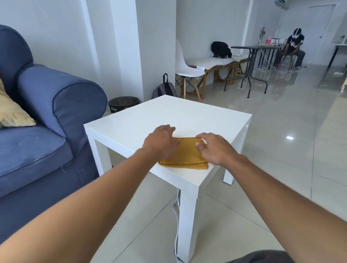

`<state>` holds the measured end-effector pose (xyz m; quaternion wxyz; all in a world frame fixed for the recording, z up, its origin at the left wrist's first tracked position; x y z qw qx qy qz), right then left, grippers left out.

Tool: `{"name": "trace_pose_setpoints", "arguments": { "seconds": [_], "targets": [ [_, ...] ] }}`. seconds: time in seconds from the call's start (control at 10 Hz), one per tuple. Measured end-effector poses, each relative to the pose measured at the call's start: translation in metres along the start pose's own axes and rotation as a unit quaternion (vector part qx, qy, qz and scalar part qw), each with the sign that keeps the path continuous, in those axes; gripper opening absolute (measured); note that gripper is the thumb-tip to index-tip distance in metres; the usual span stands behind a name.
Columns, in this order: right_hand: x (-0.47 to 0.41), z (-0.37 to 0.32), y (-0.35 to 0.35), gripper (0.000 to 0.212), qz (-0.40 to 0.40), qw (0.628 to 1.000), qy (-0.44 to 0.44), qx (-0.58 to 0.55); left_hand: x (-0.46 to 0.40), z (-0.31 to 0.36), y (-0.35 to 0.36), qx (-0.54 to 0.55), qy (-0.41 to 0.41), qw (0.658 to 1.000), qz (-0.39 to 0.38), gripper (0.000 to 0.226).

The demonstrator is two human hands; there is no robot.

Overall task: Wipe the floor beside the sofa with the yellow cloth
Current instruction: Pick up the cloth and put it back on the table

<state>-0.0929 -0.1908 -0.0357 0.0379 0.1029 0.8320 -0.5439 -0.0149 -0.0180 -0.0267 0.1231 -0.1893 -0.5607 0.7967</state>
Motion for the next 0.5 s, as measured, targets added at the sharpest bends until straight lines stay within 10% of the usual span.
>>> {"name": "trace_pose_setpoints", "arguments": {
  "seconds": [0.5],
  "targets": [
    [0.015, 0.003, 0.023, 0.063, -0.057, 0.993, -0.014, 0.098, 0.004, -0.017, 0.053, -0.040, -0.019, 0.997, -0.057, 0.081]
  ]
}}
Point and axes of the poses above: each hand's wrist, its own x-axis away from the middle knuckle, its own y-axis out of the palm, z = x × y, the point moved 1 cm from there along -x, towards the middle knuckle, and after that the axes turned 5 degrees about -y, right-handed, at the moved point
